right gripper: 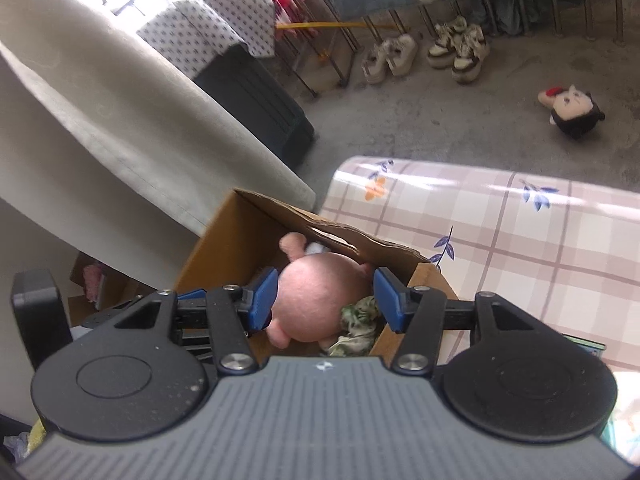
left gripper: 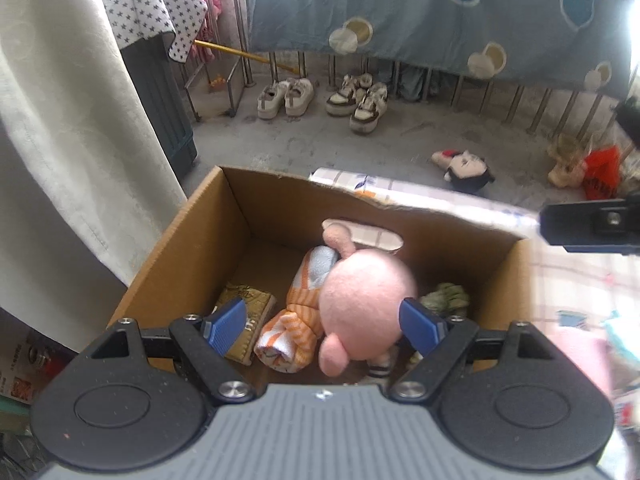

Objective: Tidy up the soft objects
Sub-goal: 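Open both grippers to drop the doll and scrunchie into the box, then move both grippers back over the items on the bed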

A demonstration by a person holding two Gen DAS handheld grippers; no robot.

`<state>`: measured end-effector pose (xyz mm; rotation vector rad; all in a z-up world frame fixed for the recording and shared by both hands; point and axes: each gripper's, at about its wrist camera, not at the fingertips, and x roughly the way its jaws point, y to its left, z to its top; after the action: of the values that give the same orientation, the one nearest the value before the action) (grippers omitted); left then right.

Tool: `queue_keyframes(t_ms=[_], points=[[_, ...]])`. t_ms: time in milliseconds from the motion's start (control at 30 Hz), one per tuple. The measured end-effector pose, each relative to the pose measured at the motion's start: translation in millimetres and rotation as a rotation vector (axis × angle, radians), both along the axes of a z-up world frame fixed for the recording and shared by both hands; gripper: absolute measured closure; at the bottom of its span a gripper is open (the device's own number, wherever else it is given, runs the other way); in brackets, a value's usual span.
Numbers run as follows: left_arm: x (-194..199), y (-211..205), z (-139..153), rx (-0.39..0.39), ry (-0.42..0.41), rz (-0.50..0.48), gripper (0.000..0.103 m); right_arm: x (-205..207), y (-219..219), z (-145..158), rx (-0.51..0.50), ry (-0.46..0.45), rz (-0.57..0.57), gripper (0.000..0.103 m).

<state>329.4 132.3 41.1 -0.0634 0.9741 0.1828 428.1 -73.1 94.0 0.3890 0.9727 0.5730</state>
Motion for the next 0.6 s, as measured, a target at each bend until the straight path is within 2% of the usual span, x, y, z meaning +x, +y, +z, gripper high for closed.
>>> queue_keyframes(t_ms=[200,267,333,433,600], points=[[-56.0,-23.1,46.3,-0.016,-0.081,-0.040,0.018,-66.0,-63.8,41.0,0.063,-0.081,0.001,0.042],[-78.6,-35.7,60.5,-0.020,-0.110,-0.067,0.015,-92.8,-92.2,48.9,0.072,-0.108,-0.008,0.034],[-101.4,-50.7,71.7,-0.025,-0.134,-0.096,0.014,-119.6,-119.9,53.8,0.078,-0.126,-0.025,0.032],[-136.2,-74.6,81.5,-0.048,-0.168,-0.135,0.011,-160.4,-165.2,50.8,0.093,-0.125,-0.059,0.030],[-186.8,-125.1,81.3,-0.071,-0.194,-0.242,0.011,-225.6,-240.9,24.9,0.108,-0.092,-0.131,0.029]])
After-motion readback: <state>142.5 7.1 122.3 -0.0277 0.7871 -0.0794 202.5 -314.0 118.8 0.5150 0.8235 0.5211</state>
